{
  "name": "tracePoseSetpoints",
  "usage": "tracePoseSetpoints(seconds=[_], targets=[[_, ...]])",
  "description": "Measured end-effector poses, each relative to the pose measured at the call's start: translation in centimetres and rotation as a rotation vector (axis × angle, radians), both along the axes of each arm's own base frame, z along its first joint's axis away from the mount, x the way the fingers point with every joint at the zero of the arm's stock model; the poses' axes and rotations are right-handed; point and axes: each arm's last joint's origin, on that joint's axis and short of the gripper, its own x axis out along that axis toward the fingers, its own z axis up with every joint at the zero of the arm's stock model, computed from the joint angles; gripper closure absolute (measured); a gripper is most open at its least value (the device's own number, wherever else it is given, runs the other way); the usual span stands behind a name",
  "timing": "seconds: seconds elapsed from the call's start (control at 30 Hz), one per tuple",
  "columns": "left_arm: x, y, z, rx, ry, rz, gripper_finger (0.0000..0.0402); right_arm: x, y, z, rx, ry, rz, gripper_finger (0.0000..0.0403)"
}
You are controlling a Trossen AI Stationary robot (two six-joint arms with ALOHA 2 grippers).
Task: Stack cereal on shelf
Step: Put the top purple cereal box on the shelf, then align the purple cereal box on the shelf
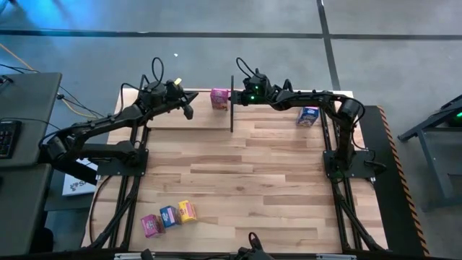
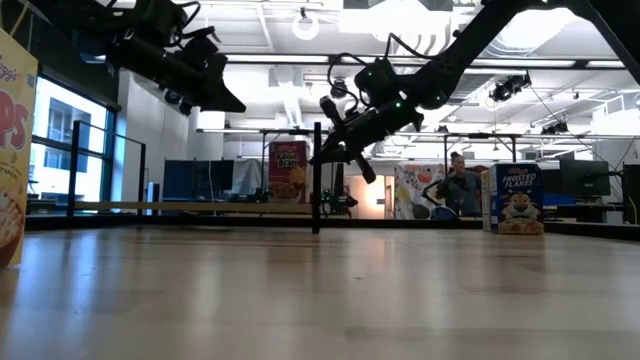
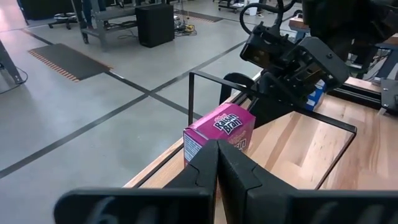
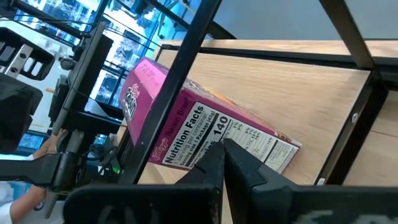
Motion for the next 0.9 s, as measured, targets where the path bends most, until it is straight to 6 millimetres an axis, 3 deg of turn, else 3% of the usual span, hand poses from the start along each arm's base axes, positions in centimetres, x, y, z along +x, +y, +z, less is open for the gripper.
tracePoseSetpoints(seconds=[0.53, 0.77, 0.9], targets=[[0.0, 0.0, 0.0, 0.004, 0.000, 0.010, 0.0402, -0.3, -0.4, 0.0, -0.029, 0.011, 0.000, 0.0403], [-0.4, -0.3, 0.4, 0.019, -0.002, 0.008, 0.0402, -4.1, -1.4, 0.4, -0.036, 0.274, 0.067, 0.0403], [-1.0, -0.9, 1.1, 0.013, -0.014, -0.001, 0.0401, -7.3, -0.2, 1.7, -0.072, 0.451, 0.173, 0.0403]])
